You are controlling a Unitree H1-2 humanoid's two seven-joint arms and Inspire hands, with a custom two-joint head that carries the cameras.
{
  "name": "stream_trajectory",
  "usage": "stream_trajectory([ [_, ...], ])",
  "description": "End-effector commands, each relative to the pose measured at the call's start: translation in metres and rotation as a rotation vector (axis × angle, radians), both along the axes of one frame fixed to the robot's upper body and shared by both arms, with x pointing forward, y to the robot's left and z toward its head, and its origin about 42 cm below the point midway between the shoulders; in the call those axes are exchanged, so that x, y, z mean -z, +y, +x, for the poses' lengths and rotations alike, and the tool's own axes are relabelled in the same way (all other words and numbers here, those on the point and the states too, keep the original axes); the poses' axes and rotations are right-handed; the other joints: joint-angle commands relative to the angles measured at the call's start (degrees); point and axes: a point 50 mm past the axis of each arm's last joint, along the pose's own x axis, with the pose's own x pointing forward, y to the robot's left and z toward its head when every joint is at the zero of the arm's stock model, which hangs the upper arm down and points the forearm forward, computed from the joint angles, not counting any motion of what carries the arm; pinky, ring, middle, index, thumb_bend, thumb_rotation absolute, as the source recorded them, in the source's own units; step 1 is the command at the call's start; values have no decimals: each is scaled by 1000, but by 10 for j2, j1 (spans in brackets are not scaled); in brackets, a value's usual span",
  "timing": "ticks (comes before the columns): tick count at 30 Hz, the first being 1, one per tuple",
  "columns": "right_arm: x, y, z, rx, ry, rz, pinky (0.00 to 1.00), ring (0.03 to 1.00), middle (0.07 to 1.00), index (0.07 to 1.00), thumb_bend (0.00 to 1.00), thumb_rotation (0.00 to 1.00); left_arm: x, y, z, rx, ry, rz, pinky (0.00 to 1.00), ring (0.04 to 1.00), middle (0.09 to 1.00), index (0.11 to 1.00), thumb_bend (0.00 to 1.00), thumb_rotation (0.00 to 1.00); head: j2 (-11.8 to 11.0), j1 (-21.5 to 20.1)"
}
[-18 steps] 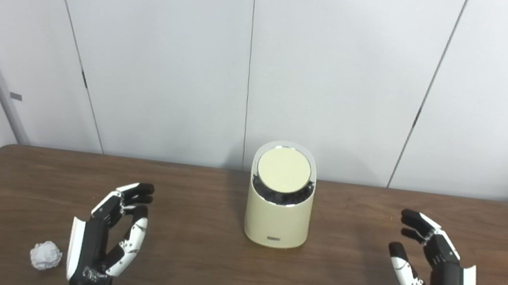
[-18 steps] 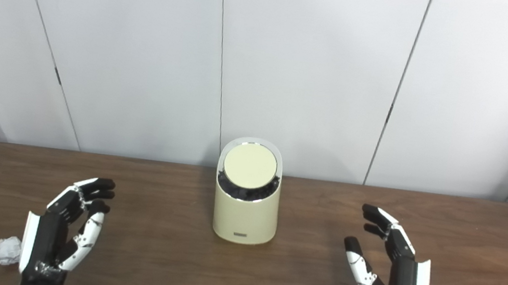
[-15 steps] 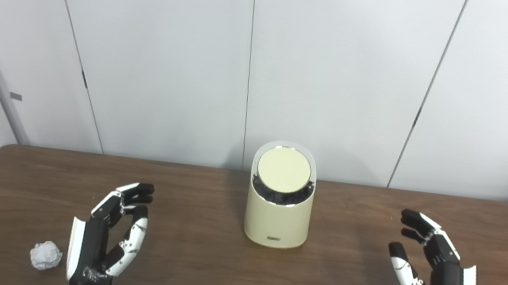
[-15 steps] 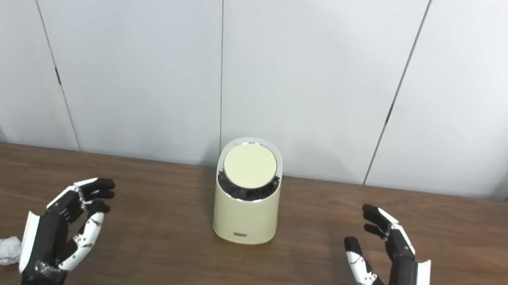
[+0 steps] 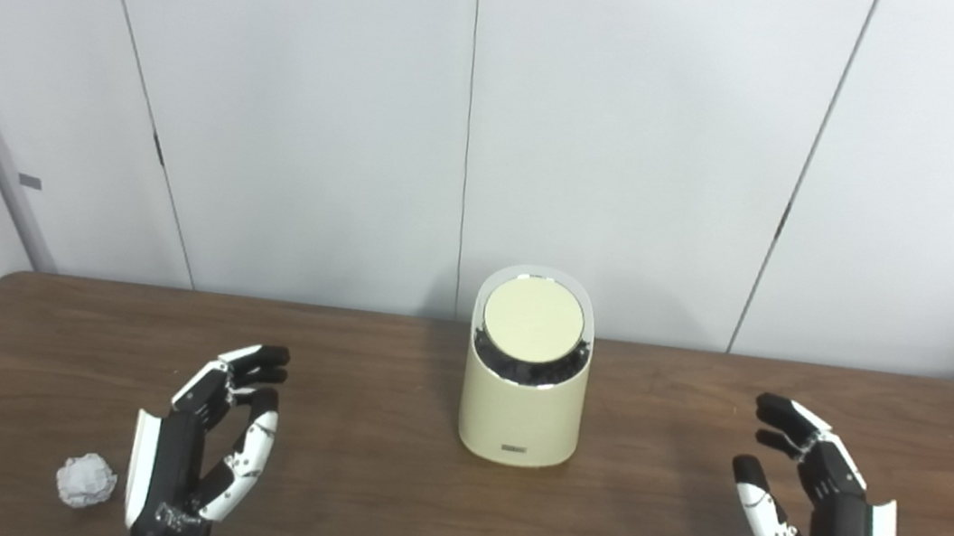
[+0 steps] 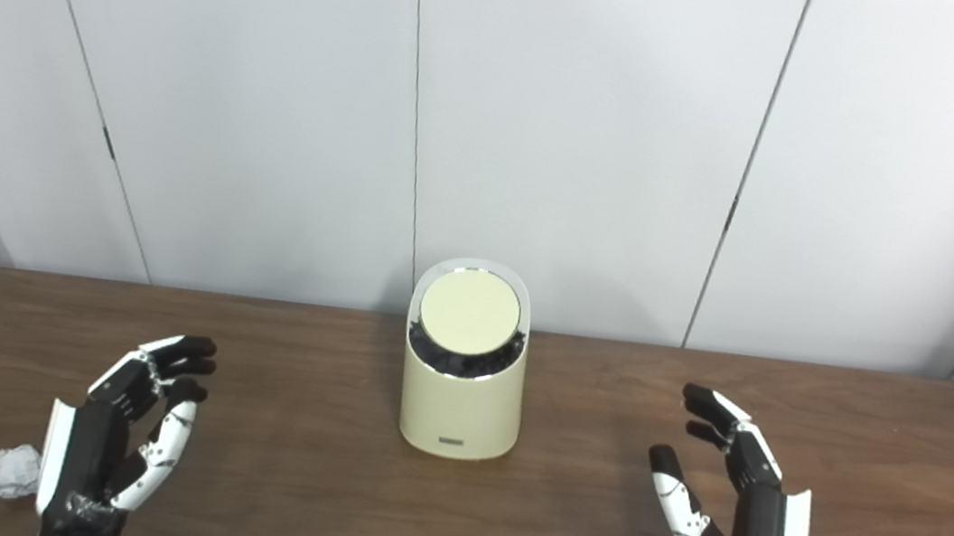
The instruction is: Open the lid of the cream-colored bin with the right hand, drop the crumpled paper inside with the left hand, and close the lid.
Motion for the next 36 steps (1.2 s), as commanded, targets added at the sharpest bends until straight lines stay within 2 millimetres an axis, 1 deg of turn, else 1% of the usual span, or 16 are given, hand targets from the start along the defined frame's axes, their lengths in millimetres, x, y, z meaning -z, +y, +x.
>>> stream_trajectory([
  [1,-10,5,4,-13,-61,4,683,745,745,711,307,488,-12,0,6,7,-68,12,563,669,708,688,203,347,-1,1],
  [3,-13,4,8,-16,-68,6,685,750,749,716,324,488,-12,1,6,8,-67,11,566,672,709,689,205,347,-3,-1],
  [6,-17,2,17,-30,-80,-8,742,787,777,741,378,545,-11,2,7,12,-68,18,567,677,714,690,199,344,-4,-5],
  [8,-21,1,22,-37,-77,-29,767,811,801,764,446,620,-11,2,7,16,-68,17,567,679,717,692,196,347,-5,-7],
  [10,-28,1,28,-43,-59,-63,800,840,824,793,553,737,-10,1,8,17,-68,19,563,677,714,691,195,350,-7,-6],
  [11,-31,1,30,-47,-49,-81,819,856,836,806,594,768,-9,1,8,17,-68,20,566,676,714,691,196,352,-7,-6],
  [14,-47,3,38,-75,-15,-136,856,897,879,851,671,816,-8,1,9,9,-68,23,566,673,710,689,205,358,-8,-6],
  [15,-54,4,41,-76,-1,-162,855,901,886,862,693,827,-8,0,9,8,-68,21,565,672,709,688,207,361,-8,-6],
  [16,-60,5,43,-73,10,-182,842,898,892,872,746,844,-8,0,9,8,-67,18,565,671,708,687,211,363,-9,-5],
  [19,-78,12,49,-56,46,-212,840,895,895,881,854,830,-9,-1,9,14,-68,15,573,677,713,692,207,364,-9,-6],
  [20,-83,14,51,-54,58,-214,838,895,899,889,876,797,-9,-1,9,14,-69,17,573,678,713,692,203,362,-8,-6],
  [21,-88,18,52,-58,66,-208,839,896,902,893,883,776,-10,-1,9,10,-71,23,572,678,713,692,201,358,-8,-6],
  [22,-92,20,54,-63,68,-203,841,903,911,902,881,720,-10,-1,9,6,-72,28,568,675,712,691,197,355,-8,-6],
  [24,-102,26,59,-59,72,-229,839,906,916,907,882,686,-10,-1,9,7,-74,30,563,671,709,688,192,351,-9,-6],
  [30,-125,40,76,-45,105,-291,826,904,926,908,935,676,-10,-3,11,15,-74,17,567,675,710,688,191,326,-10,-4],
  [36,-135,55,92,-41,146,-334,793,893,930,909,954,708,-10,-5,12,12,-71,14,565,674,707,686,193,318,-13,-3],
])
